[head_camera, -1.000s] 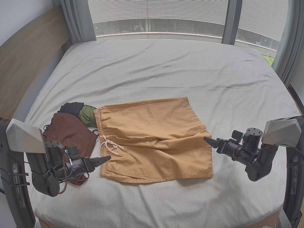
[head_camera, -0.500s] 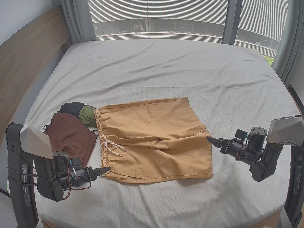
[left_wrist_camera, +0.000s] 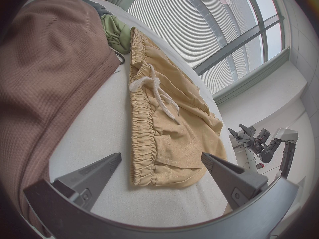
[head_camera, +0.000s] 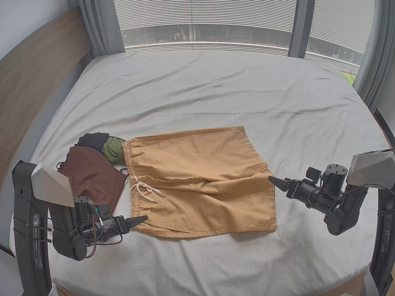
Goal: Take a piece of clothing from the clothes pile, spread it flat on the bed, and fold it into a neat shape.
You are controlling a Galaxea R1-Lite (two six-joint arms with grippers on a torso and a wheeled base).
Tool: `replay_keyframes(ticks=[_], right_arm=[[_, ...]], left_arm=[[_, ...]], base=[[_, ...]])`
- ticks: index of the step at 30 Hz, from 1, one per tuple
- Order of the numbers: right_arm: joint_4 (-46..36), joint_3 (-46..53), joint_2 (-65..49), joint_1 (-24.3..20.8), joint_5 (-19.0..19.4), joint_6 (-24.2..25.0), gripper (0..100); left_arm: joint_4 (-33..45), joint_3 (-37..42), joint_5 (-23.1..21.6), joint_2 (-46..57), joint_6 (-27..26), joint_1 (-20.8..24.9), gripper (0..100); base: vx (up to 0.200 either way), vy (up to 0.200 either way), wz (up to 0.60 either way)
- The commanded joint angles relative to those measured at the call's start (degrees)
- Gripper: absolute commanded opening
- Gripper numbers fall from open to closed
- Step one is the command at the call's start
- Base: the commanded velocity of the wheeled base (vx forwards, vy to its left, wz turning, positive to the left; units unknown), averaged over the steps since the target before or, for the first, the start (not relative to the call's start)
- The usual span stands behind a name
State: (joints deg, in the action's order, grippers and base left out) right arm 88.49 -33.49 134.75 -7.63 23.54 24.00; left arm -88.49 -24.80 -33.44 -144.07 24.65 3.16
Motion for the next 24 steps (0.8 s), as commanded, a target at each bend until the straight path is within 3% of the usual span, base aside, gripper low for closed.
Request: replay_keyframes(ticks=[1, 9, 10, 24], right_arm=[[0.0, 0.0, 0.0, 0.0, 0.0, 0.0, 100], [0.0, 0.0, 0.0, 0.0, 0.0, 0.0, 100], [0.0, 0.0, -0.1, 0.1, 0.0, 0.0, 100], [0.0, 1.4, 0.0, 0.1, 0.1, -0.1, 100]], left_arm=[[0.0, -0.6, 0.0, -0.7, 0.0, 0.4, 100], [0.0, -0.6, 0.0, -0.8, 0.0, 0.4, 100], [0.0, -0.6, 0.0, -0.8, 0.0, 0.4, 0], [-0.1, -0.4, -0.1, -0.8, -0.1, 0.3, 0]], base=[[0.000, 0.000, 0.00], [0.000, 0.000, 0.00], [0.000, 0.000, 0.00], [0.000, 0.000, 0.00]])
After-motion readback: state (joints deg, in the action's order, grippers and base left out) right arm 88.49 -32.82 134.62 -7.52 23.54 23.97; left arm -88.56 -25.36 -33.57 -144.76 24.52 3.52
